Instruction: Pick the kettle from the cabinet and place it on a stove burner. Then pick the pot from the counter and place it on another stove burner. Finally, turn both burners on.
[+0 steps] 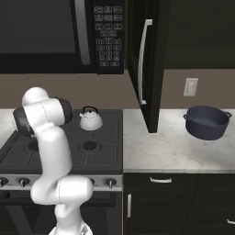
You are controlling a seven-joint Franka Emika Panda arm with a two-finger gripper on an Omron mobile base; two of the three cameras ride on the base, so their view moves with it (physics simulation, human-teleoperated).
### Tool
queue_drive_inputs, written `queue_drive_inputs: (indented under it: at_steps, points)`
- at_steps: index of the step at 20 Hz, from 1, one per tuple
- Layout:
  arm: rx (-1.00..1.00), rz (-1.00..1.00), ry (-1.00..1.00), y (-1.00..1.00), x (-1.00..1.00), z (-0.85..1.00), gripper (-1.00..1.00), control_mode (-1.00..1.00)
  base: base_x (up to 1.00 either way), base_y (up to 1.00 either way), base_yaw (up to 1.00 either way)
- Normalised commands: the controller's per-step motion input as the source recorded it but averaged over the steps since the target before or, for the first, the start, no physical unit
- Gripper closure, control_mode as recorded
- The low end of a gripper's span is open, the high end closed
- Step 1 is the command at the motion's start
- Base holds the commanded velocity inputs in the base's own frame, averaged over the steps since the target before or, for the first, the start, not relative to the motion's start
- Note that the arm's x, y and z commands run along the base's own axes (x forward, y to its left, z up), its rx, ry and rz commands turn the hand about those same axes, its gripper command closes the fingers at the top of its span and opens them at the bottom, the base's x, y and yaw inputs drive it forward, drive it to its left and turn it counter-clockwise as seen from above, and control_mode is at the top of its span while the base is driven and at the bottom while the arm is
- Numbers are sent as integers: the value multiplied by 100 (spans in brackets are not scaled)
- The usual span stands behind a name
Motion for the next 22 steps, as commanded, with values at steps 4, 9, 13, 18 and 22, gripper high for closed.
queue_drive_inputs:
  at_steps: [4,9,13,18,22]
  points:
    - [0,0,-2,0,-40,51,-100,-100,0,0,0]
    - [0,0,-3,0,-53,45,-100,-100,0,0,0]
    - [0,0,-1,0,-63,33,-100,-100,0,0,0]
    - [0,0,-2,-2,-63,33,-100,-100,0,0,0]
    - [0,0,0,-10,-62,40,-100,-100,0,0,0]
